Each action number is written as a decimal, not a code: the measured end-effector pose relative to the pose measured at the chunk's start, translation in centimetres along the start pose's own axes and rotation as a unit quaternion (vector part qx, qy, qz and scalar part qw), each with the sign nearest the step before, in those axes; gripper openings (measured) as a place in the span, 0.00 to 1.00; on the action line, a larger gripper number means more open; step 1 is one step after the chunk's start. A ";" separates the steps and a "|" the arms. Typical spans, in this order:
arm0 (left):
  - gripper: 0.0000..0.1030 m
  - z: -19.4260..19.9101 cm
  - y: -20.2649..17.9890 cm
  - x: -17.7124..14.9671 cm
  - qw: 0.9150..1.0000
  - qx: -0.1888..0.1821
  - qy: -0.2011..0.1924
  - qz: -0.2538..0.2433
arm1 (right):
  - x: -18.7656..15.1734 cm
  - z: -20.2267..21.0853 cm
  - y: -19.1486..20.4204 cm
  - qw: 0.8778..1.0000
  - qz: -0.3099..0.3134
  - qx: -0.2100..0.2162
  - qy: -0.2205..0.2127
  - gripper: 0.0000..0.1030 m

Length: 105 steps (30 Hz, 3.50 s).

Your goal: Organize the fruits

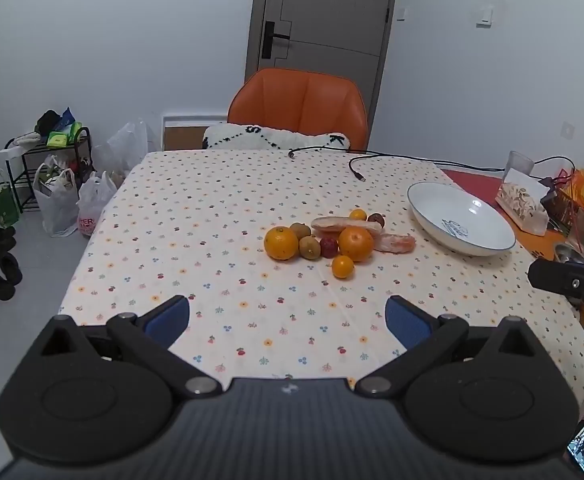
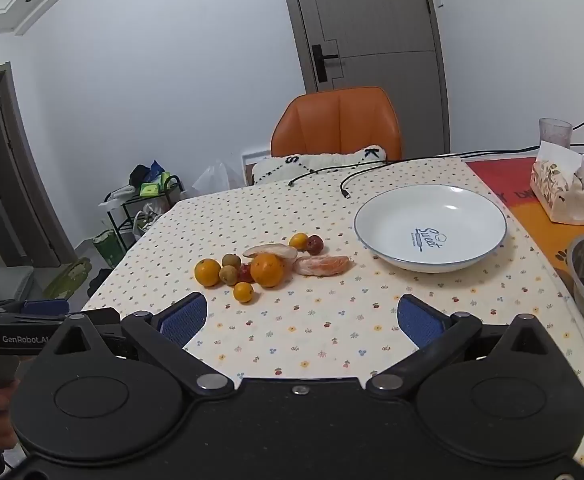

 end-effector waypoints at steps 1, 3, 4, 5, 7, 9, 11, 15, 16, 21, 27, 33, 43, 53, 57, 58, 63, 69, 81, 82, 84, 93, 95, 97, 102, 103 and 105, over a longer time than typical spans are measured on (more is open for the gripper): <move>1.00 0.1 0.0 0.0 1.000 0.000 -0.001 -0.001 | 0.0 0.0 0.0 1.000 0.001 0.001 0.001 1.00; 1.00 0.2 -0.2 -0.1 1.000 -0.003 0.000 0.004 | 0.1 0.0 0.1 1.000 0.003 0.005 -0.001 1.00; 1.00 0.3 -0.4 -0.3 1.000 -0.006 0.004 0.006 | 0.2 0.1 0.1 1.000 0.005 0.005 -0.002 1.00; 1.00 0.3 -0.5 -0.4 1.000 -0.008 0.007 0.003 | 0.2 0.1 0.1 1.000 0.008 0.004 -0.002 1.00; 1.00 0.1 -0.8 -0.4 1.000 -0.011 0.013 -0.001 | -0.1 -0.2 0.4 1.000 0.006 -0.006 0.006 1.00; 1.00 0.2 -1.0 -0.5 1.000 -0.008 0.015 0.003 | -0.1 0.0 0.0 1.000 -0.001 -0.008 0.002 1.00; 1.00 0.4 0.0 0.1 1.000 -0.014 0.019 0.009 | -0.4 0.0 -0.1 1.000 0.000 -0.013 -0.002 1.00; 1.00 0.3 0.2 0.1 1.000 -0.010 0.024 0.014 | -0.5 0.0 -0.1 1.000 0.003 -0.015 0.012 1.00; 1.00 0.2 0.2 0.2 0.999 -0.011 0.026 0.016 | -0.5 0.0 -0.2 1.000 0.002 -0.014 0.013 1.00; 1.00 0.4 0.1 0.3 1.000 -0.011 0.024 0.014 | -0.5 0.0 -0.3 1.000 0.001 -0.015 0.015 1.00; 1.00 0.8 0.2 0.5 1.000 -0.012 0.018 0.016 | -0.4 0.1 -0.2 1.000 0.005 -0.015 0.016 1.00; 1.00 0.8 0.3 0.5 1.000 -0.007 0.021 0.019 | -0.4 0.1 -0.3 1.000 0.005 -0.017 0.017 1.00; 1.00 0.7 0.3 0.5 1.000 -0.001 0.024 0.013 | -0.5 0.1 -0.4 1.000 0.001 -0.016 0.018 1.00; 1.00 1.1 0.2 0.7 1.000 -0.011 0.015 0.015 | -0.5 0.3 -0.5 1.000 0.000 -0.016 0.020 1.00; 1.00 1.3 0.1 0.8 0.999 -0.022 0.011 0.019 | -0.4 0.4 -0.7 1.000 0.002 -0.016 0.019 1.00; 1.00 1.3 0.2 0.8 0.999 -0.027 0.011 0.023 | -0.4 0.3 -0.6 1.000 0.001 -0.016 0.020 1.00; 1.00 1.6 0.1 1.0 0.999 -0.030 0.006 0.024 | -0.3 0.5 -0.7 1.000 0.001 -0.018 0.018 1.00; 1.00 1.7 0.1 1.0 0.999 -0.032 0.005 0.023 | -0.1 0.7 -0.9 1.000 0.001 -0.020 0.017 1.00; 1.00 1.5 0.3 1.1 0.999 -0.032 0.004 0.029 | -0.1 0.6 -0.9 1.000 0.002 -0.005 0.017 1.00; 1.00 1.4 0.3 1.0 0.999 -0.030 0.003 0.030 | -0.1 0.6 -0.9 1.000 0.003 -0.005 0.017 1.00; 1.00 1.1 0.3 1.1 0.999 -0.019 0.001 0.027 | -0.1 0.5 -0.9 1.000 0.003 -0.004 0.012 1.00; 1.00 -0.8 0.2 1.8 1.000 0.000 0.005 0.018 | 0.3 -0.8 -1.7 1.000 -0.005 0.009 0.009 1.00; 1.00 -1.4 0.1 1.8 1.000 0.000 0.006 0.017 | 0.3 -1.2 -1.8 1.000 -0.006 0.015 0.010 1.00; 1.00 -2.0 0.0 1.8 1.000 -0.001 0.006 0.015 | 0.3 -1.5 -1.8 1.000 -0.005 0.021 0.009 1.00; 1.00 -3.7 -0.5 1.8 1.000 -0.010 0.009 0.011 | 0.3 -2.6 -1.8 0.999 -0.006 0.033 0.011 1.00; 1.00 -4.0 -0.6 1.8 1.000 -0.013 0.008 0.009 | 0.3 -2.8 -1.9 0.999 -0.007 0.035 0.012 1.00; 1.00 -4.6 -0.9 1.8 1.000 -0.015 0.008 0.007 | 0.2 -3.3 -2.0 0.999 -0.010 0.037 0.015 1.00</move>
Point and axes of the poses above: each gripper's, at about its wrist camera, not at the fingertips, and z roughly against the way its jaws point, y to its left, x to its top, the point moved 5 cm from there along -z, roughly the way its jaws point, and after that the axes turned 2 degrees about -z, right-handed, at the moved point
